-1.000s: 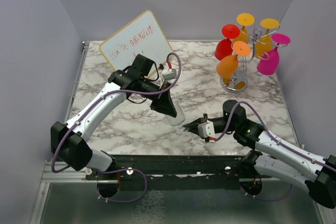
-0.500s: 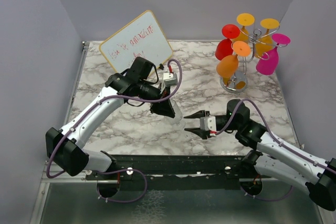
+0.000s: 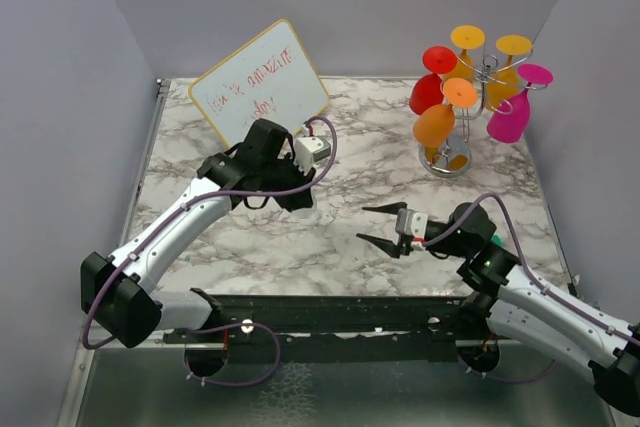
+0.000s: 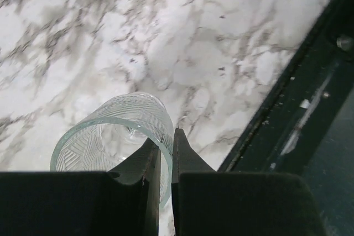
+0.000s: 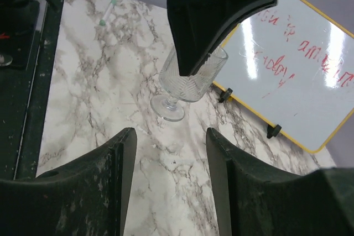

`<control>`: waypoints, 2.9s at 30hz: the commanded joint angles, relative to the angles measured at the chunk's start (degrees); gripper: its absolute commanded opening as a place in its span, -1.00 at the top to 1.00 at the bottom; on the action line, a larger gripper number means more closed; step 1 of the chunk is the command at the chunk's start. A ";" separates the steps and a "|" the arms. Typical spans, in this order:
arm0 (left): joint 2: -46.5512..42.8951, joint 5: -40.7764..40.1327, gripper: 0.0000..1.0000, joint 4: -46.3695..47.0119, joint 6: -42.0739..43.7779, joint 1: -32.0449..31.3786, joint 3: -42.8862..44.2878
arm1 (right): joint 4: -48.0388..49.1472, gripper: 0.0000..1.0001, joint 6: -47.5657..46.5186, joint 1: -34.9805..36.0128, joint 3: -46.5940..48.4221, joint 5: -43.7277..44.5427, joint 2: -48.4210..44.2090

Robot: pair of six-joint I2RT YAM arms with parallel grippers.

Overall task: Take the wine glass off the wine glass rack
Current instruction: Place the wine glass at the center of the board.

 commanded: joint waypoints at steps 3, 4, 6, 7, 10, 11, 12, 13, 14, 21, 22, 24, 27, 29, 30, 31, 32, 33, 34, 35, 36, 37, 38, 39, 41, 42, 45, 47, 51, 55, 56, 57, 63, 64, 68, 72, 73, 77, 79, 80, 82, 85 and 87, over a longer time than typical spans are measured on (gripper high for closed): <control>-2.04 -24.60 1.00 15.23 -9.23 -0.11 -7.35 | 9.46 -0.27 21.49 -0.15 -1.44 11.28 -2.91; -1.10 -28.62 1.00 16.70 -10.96 -0.10 -8.02 | 9.77 -0.28 24.77 -0.15 -1.30 13.48 -3.10; 1.50 -36.59 1.00 17.91 -13.15 -0.04 -8.18 | 9.24 -0.25 30.08 -0.15 -0.62 17.05 -3.49; 3.13 -39.67 1.00 17.94 -14.04 -0.02 -7.88 | 7.89 -0.24 32.80 -0.15 0.03 18.71 -3.69; 6.95 -46.41 1.00 18.91 -18.11 0.07 -7.83 | 3.76 -0.23 41.05 -0.15 3.12 23.35 -4.23; 7.76 -47.82 1.00 19.65 -19.89 0.15 -8.16 | 1.98 -0.23 44.04 -0.15 4.45 24.60 -4.20; 8.51 -48.87 1.00 20.63 -21.29 0.16 -8.66 | 0.45 -0.23 46.09 -0.14 5.68 25.09 -4.04; 9.07 -49.49 1.00 21.87 -22.27 0.20 -9.33 | -0.99 -0.23 47.62 -0.15 7.03 25.08 -3.90; 9.61 -50.35 1.00 22.87 -23.11 0.24 -10.10 | -2.94 -0.23 48.99 -0.15 8.41 24.98 -3.63; 12.74 -53.62 1.00 25.07 -22.57 2.12 -9.26 | -16.16 -0.25 51.16 -0.15 18.23 27.19 -0.58; 12.71 -53.30 1.00 25.02 -22.34 2.69 -9.23 | -17.35 -0.26 51.41 -0.15 18.76 28.12 -0.35; 12.21 -51.63 1.00 25.02 -22.54 4.24 -9.67 | -18.19 -0.26 52.16 -0.15 19.16 29.92 -0.10; 11.09 -46.29 1.00 26.14 -23.25 7.65 -11.00 | -18.30 -0.29 53.49 -0.15 19.00 32.41 0.07; 11.13 -42.83 1.00 26.49 -23.46 9.53 -11.28 | -18.55 -0.30 53.54 -0.15 19.23 32.79 0.04; 11.33 -41.60 1.00 26.48 -23.40 10.04 -11.29 | -18.91 -0.31 53.54 -0.15 19.45 32.78 0.05; 11.56 -40.78 1.00 26.43 -23.35 10.28 -11.24 | -19.31 -0.32 53.54 -0.15 19.74 34.36 0.05; 11.88 -40.09 1.00 26.43 -23.34 10.53 -11.20 | -19.84 -0.33 53.54 -0.15 20.02 34.93 -0.02; 12.22 -39.20 1.00 26.41 -23.41 10.84 -11.27 | -20.27 -0.33 53.54 -0.15 20.37 35.28 0.04; 12.43 -38.36 1.00 26.45 -23.80 11.14 -11.25 | -20.73 -0.34 53.54 -0.15 20.65 35.47 0.00; 12.69 -37.53 1.00 26.37 -24.24 11.49 -11.28 | -21.14 -0.35 53.49 -0.15 20.99 35.57 0.00; 12.90 -36.65 1.00 26.32 -24.56 11.84 -11.29 | -21.47 -0.35 53.53 -0.15 21.33 35.46 -0.04; 12.94 -35.73 1.00 26.32 -24.78 12.11 -11.29 | -21.94 -0.35 53.54 -0.15 21.55 35.42 -0.06; 12.95 -35.07 1.00 26.20 -24.90 12.25 -11.22 | -22.37 -0.35 53.54 -0.15 21.88 35.41 -0.05; 12.85 -34.65 1.00 26.10 -25.04 12.35 -11.16 | -22.87 -0.35 53.54 -0.15 22.12 35.48 -0.06; 12.86 -34.27 0.96 25.28 -24.97 12.45 -10.67 | -23.79 -0.36 53.70 -0.15 22.44 35.77 -0.13; 12.93 -34.38 0.93 24.35 -24.82 12.46 -10.12 | -24.19 -0.36 53.71 -0.15 22.56 36.03 -0.19; 13.36 -34.36 0.89 22.23 -23.56 12.51 -8.36 | -25.01 -0.36 53.89 -0.15 22.61 36.82 -0.58; 13.79 -34.76 0.87 20.99 -22.42 12.46 -7.30 | -25.26 -0.36 53.89 -0.15 22.68 37.30 -0.87; 14.05 -33.65 0.78 19.39 -20.55 12.51 -6.06 | -25.67 -0.38 53.90 -0.15 22.74 38.18 -1.17; 14.76 -33.30 0.55 18.61 -19.86 12.51 -5.22 | -26.25 -0.38 53.89 -0.15 23.17 38.72 -0.95; 14.98 -33.22 0.52 18.47 -19.75 12.47 -5.02 | -26.37 -0.39 53.89 -0.15 23.35 38.75 -0.90; 15.05 -33.08 0.48 18.27 -19.74 12.46 -4.82 | -26.55 -0.39 53.81 -0.15 23.51 38.75 -0.84; 13.62 -31.49 -0.01 16.99 -19.21 12.46 -3.84 | -27.65 -0.40 52.89 -0.15 24.92 39.40 -0.44; 12.85 -30.89 -0.11 16.86 -19.28 12.46 -3.85 | -28.03 -0.41 52.70 -0.15 25.35 39.94 -0.40; 9.30 -28.98 -0.31 16.30 -19.94 12.46 -3.84 | -29.65 -0.42 51.04 -0.15 27.34 41.87 0.46; 5.22 -27.80 -0.45 15.41 -19.56 12.46 -4.35 | -31.59 -0.42 47.91 -0.15 31.52 43.68 2.31; 3.89 -27.61 -0.45 15.40 -19.34 12.46 -4.81 | -32.35 -0.42 47.11 -0.15 33.06 44.22 3.11; -1.89 -28.30 -0.49 16.61 -19.15 12.46 -8.79 | -34.82 -0.43 43.45 -0.15 39.05 47.57 6.63; -5.11 -29.24 -0.50 18.47 -19.00 12.46 -12.37 | -36.93 -0.44 42.86 -0.15 41.76 50.03 8.30; -6.74 -29.85 -0.50 19.55 -19.03 12.47 -14.20 | -38.81 -0.44 42.88 -0.15 42.97 51.60 8.96; -10.00 -30.75 -0.50 21.80 -18.91 12.46 -17.67 | -41.15 -0.46 43.66 -0.15 44.66 54.91 9.79; -14.99 -32.38 -0.55 23.93 -19.62 12.46 -21.47 | -42.65 -0.49 44.30 -0.15 45.52 58.70 10.05; -18.55 -33.34 -0.60 25.24 -20.88 12.47 -24.12 | -43.06 -0.51 44.18 -0.15 46.99 60.39 10.40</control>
